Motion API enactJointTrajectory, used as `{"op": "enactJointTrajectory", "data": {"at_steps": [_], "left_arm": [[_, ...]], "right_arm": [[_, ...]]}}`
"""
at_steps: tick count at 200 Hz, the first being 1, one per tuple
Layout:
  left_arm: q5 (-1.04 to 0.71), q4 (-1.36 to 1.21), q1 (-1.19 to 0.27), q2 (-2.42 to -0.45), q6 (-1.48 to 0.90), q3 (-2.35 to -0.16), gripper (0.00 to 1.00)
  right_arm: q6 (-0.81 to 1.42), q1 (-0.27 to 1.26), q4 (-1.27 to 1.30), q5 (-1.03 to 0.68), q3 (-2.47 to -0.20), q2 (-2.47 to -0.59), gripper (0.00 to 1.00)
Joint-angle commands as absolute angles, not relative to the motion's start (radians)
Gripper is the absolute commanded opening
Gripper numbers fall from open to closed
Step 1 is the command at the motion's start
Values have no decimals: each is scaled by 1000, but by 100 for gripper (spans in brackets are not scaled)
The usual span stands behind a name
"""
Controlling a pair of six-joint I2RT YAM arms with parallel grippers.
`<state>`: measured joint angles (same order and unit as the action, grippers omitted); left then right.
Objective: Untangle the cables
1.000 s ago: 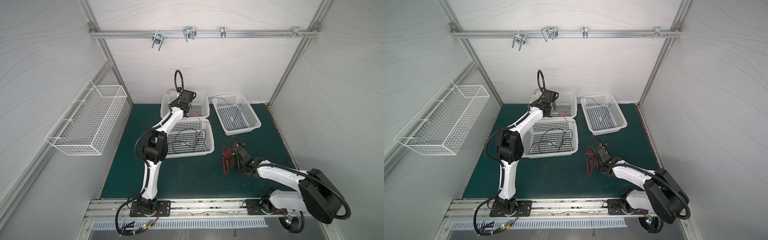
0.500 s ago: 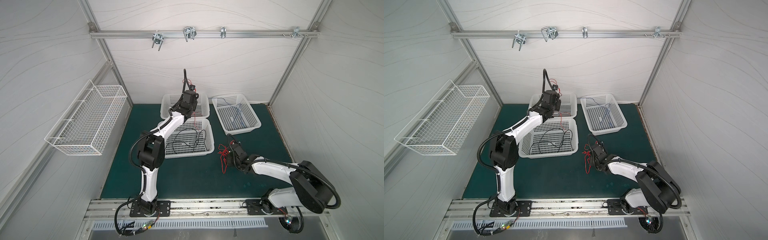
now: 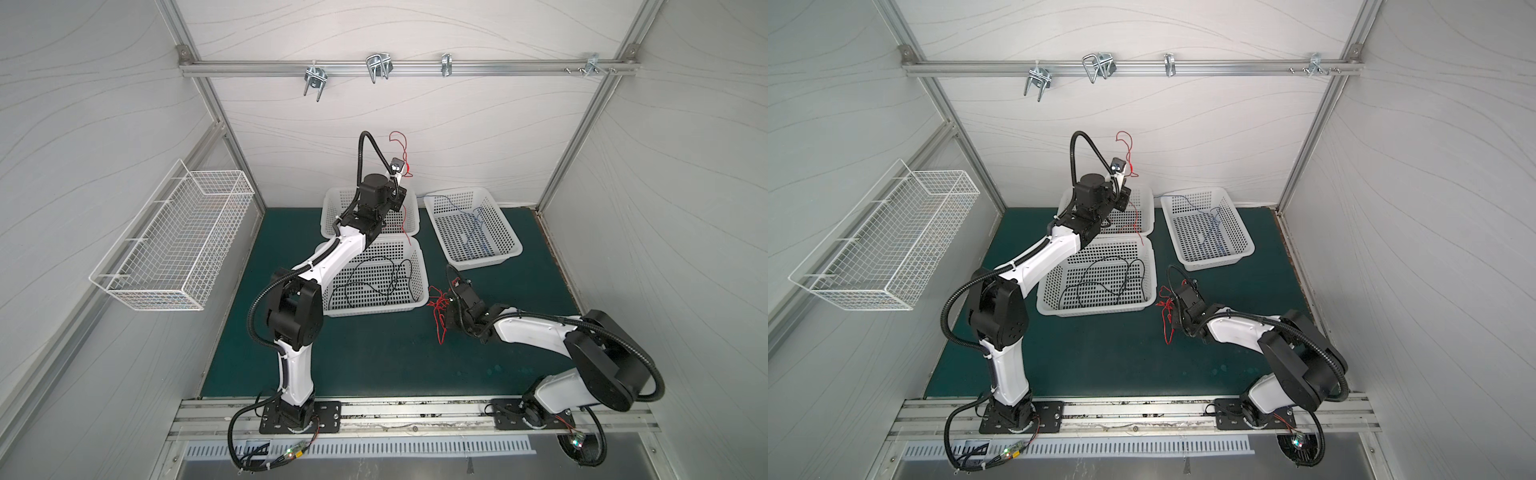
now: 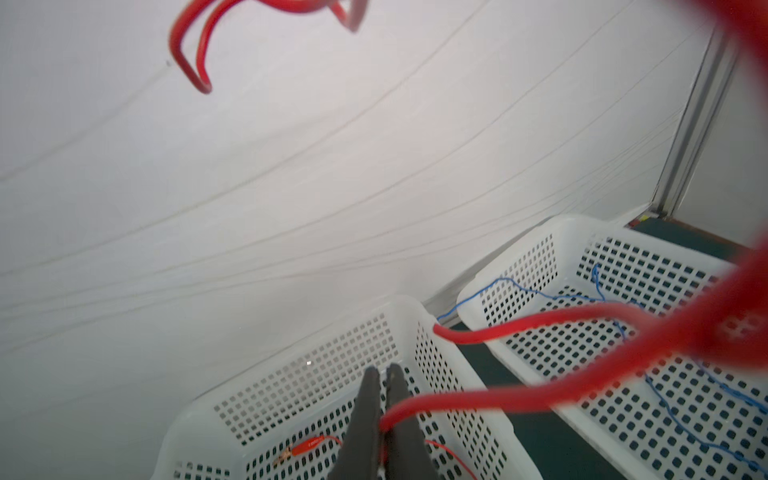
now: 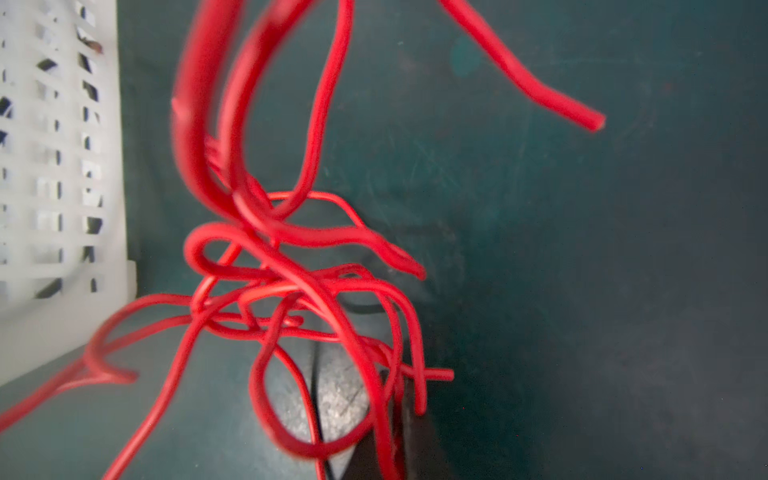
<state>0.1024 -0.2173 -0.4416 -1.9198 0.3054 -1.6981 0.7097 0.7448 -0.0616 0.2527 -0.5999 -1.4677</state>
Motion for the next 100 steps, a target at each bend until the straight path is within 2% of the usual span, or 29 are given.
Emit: {"op": "enactJointTrajectory", "data": {"at_steps": [1,27,100], "left_arm": [[87,-409,-444,-1906,385,-1692,0],[151,-498,-444,-1956,460,-1678,0],[189,-380,-418,-2074,511,-1647,0]], "right_arm": [[710,759,-67,239,-618,-1492,0],[716,768,-73,240,-624,-1497,0],[723,780,-102,244,-629,-1489,0]]}}
